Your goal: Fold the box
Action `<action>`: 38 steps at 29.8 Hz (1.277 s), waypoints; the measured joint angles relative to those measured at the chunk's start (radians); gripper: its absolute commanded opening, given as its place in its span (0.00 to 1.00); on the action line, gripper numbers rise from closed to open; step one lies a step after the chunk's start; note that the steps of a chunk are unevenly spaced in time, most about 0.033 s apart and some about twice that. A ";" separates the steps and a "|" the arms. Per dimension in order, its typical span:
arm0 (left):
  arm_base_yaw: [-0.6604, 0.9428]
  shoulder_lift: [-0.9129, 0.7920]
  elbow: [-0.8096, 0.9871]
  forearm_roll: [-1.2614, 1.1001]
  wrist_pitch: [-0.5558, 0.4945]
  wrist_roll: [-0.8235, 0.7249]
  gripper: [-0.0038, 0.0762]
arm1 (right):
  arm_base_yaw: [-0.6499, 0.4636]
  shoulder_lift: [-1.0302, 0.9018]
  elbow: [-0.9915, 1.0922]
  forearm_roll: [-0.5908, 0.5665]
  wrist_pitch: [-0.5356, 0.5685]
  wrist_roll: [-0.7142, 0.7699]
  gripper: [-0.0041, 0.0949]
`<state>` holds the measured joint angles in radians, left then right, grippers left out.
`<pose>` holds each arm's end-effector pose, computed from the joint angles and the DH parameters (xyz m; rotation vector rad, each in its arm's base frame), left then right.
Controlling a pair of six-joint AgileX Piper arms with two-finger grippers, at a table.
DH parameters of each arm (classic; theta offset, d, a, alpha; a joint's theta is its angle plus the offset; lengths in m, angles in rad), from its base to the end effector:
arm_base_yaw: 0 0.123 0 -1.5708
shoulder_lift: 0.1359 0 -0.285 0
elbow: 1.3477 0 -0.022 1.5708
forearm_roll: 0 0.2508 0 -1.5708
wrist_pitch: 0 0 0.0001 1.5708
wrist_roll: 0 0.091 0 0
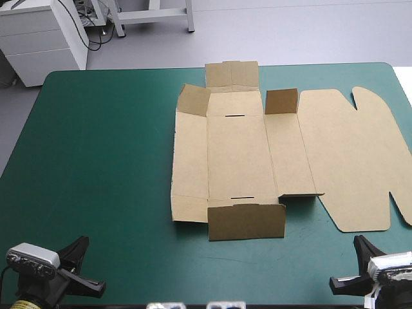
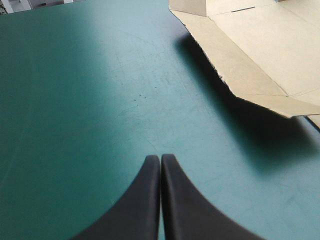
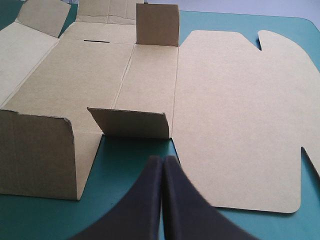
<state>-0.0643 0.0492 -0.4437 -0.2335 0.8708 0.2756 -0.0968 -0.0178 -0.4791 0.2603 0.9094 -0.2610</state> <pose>0.0142 -0.0171 0.2782 0.2990 1.9193 -0.1338 0.0007 0.0185 0.2861 -0.1420 1.8678 0.0574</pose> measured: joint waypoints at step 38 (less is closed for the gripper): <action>0.000 0.705 -0.285 -0.200 -0.075 0.000 0.04 | 0.000 0.000 0.005 0.000 -0.019 0.000 0.02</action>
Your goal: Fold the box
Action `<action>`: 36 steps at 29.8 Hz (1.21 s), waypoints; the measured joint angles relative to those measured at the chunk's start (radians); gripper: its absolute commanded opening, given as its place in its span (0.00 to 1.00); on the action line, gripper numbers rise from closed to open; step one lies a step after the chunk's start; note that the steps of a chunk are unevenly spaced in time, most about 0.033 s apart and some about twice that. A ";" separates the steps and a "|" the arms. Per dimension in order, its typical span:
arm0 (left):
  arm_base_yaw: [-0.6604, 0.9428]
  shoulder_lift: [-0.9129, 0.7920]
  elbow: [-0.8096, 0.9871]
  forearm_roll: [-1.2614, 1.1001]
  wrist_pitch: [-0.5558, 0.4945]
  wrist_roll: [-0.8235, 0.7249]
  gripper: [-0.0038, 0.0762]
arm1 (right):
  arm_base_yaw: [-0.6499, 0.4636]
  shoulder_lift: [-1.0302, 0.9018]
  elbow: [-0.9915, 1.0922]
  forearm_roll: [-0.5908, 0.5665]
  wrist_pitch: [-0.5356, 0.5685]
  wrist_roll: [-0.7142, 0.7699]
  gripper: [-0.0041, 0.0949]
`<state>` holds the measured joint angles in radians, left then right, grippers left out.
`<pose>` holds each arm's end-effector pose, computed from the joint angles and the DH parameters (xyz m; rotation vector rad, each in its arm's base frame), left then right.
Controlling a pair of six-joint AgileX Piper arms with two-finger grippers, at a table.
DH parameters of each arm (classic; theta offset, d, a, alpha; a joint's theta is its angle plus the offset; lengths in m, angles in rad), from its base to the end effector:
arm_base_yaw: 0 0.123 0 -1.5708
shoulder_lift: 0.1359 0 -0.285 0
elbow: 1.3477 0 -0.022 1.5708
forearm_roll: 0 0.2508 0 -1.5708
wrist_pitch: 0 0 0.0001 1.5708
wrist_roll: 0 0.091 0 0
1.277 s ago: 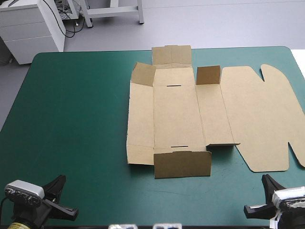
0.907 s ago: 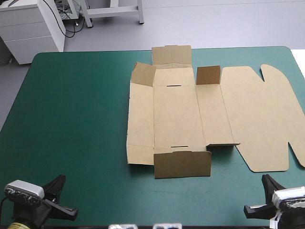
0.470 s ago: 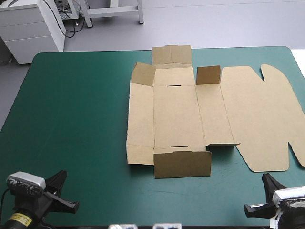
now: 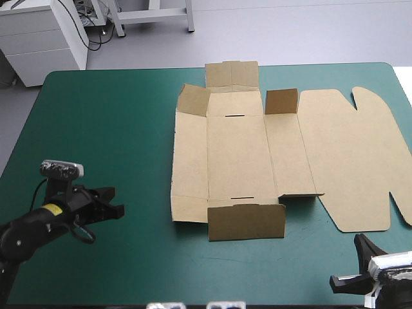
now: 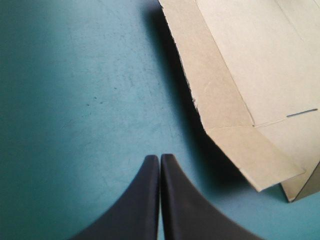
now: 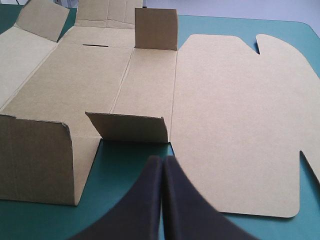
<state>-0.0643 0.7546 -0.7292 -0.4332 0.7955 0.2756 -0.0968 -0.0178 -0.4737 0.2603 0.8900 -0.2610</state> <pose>0.1348 -0.0360 0.3270 0.1932 2.2404 -0.3978 0.0020 0.0181 0.2862 -0.1372 1.8545 0.0548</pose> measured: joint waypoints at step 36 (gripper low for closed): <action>0.000 0.747 -0.220 -0.404 0.046 0.083 0.04 | 0.000 0.000 0.000 0.000 0.000 0.000 0.02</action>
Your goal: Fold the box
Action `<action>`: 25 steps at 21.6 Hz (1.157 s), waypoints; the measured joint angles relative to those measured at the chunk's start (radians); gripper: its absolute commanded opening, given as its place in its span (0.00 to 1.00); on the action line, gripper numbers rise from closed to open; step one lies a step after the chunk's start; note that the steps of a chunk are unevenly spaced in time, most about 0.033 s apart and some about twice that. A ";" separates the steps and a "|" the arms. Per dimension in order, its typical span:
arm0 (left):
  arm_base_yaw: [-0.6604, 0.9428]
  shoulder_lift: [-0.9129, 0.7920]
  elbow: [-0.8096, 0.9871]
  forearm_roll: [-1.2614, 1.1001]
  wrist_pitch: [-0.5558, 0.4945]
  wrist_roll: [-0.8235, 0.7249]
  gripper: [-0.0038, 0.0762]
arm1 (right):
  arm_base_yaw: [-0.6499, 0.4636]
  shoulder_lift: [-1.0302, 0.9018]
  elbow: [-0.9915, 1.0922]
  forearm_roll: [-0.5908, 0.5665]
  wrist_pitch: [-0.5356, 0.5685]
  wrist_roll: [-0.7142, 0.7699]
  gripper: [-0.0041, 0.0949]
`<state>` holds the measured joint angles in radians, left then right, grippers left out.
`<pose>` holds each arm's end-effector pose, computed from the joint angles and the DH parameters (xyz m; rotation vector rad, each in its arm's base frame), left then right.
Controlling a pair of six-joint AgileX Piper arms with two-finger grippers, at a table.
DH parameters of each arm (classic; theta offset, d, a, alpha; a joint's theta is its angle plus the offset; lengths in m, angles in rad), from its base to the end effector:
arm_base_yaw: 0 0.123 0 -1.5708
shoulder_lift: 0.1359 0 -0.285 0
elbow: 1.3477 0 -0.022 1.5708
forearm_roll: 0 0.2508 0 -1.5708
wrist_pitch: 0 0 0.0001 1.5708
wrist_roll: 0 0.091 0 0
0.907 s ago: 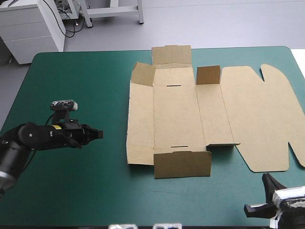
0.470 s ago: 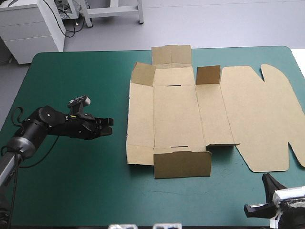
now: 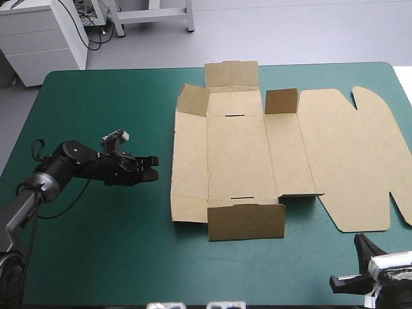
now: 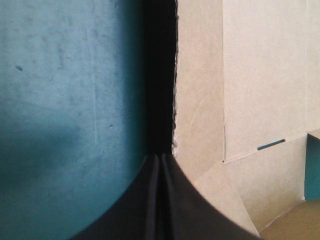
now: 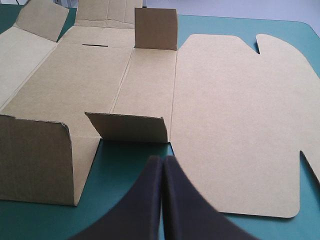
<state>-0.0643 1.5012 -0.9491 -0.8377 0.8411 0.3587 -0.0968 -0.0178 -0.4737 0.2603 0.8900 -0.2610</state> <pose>0.2829 -0.0688 0.2468 -0.0954 2.6541 -0.8956 0.0020 0.0181 0.2862 -0.1372 1.8545 0.0548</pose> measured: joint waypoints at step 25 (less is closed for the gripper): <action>0.000 0.125 -0.066 -0.176 0.040 0.233 0.58 | 0.000 0.000 0.000 0.000 0.000 0.000 0.02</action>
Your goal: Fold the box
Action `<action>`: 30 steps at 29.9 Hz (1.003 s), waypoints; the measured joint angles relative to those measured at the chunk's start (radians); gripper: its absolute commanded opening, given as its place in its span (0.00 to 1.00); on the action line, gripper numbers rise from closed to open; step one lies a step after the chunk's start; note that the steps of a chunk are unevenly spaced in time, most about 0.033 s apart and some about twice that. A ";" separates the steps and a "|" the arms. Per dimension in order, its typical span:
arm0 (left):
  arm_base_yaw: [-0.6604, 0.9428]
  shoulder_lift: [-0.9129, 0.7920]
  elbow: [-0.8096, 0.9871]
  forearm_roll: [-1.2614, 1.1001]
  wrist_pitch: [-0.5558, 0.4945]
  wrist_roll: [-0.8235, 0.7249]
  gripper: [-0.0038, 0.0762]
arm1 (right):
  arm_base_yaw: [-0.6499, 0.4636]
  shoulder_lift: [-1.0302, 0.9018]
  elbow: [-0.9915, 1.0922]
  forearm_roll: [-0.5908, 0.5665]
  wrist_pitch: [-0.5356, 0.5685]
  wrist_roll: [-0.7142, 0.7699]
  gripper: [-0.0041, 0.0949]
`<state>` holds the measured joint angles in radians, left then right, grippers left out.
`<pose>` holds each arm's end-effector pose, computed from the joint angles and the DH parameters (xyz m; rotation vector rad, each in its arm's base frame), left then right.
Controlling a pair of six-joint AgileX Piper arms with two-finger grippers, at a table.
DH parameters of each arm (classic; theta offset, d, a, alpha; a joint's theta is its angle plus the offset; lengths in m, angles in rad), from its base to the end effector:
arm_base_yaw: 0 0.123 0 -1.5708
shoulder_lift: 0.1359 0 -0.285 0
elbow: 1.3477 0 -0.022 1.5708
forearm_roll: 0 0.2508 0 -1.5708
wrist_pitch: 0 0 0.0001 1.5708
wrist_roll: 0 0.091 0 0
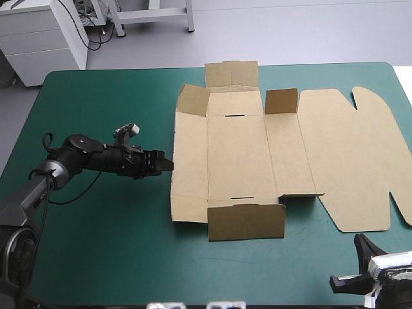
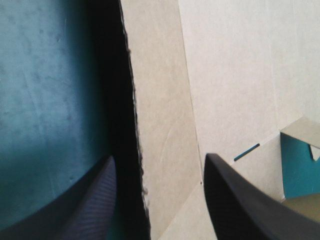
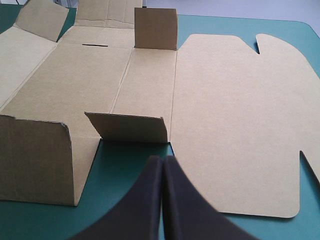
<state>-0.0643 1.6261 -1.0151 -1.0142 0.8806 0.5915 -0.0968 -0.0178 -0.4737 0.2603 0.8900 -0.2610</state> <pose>0.3094 -0.0797 0.2353 0.0519 2.5910 -1.0381 0.0020 0.0181 0.2862 -0.1372 1.8545 0.0548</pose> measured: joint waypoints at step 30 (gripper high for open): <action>-0.127 0.138 -0.012 -0.061 0.003 0.000 0.58 | 0.000 0.000 0.000 0.000 -0.001 0.000 0.02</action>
<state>-0.1911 1.7644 -1.0270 -1.0756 0.8839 0.5915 -0.0968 -0.0178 -0.4737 0.2603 0.8890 -0.2610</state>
